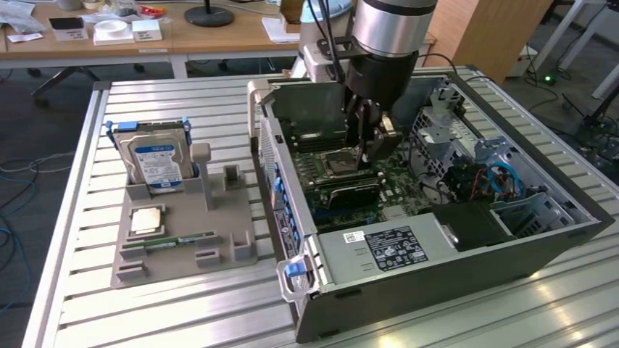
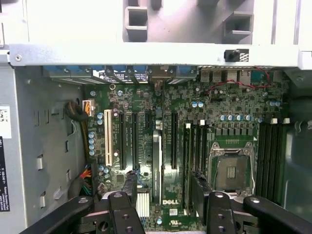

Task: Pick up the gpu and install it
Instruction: 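Insert the gpu into the slot, then press down on the gpu until it lock into place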

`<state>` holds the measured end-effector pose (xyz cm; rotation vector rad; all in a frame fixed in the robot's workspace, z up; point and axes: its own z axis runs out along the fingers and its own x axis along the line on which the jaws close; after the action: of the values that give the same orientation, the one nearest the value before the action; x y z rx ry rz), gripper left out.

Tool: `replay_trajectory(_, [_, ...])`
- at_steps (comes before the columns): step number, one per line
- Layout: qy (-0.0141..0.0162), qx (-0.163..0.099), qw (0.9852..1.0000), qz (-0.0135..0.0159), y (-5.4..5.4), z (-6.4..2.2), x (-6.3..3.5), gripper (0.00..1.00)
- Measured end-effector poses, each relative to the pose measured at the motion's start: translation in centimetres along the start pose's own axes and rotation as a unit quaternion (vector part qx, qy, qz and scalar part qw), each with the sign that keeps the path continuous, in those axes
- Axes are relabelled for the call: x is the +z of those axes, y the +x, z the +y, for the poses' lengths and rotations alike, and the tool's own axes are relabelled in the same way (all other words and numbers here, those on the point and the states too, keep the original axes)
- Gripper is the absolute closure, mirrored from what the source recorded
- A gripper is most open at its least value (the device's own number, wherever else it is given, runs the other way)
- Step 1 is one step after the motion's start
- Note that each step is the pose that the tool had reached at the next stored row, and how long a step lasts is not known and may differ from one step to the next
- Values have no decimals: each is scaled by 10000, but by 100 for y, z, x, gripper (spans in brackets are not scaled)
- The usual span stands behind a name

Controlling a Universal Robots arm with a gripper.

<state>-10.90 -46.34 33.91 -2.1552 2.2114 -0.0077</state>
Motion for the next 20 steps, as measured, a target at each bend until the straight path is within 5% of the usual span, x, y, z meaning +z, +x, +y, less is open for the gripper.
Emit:
replay_trajectory(14, [0, 0, 10000, 1, 0, 0, -1, 43])
replay_trajectory(20, [-1, 0, 10000, 1, 0, 0, -1, 62])
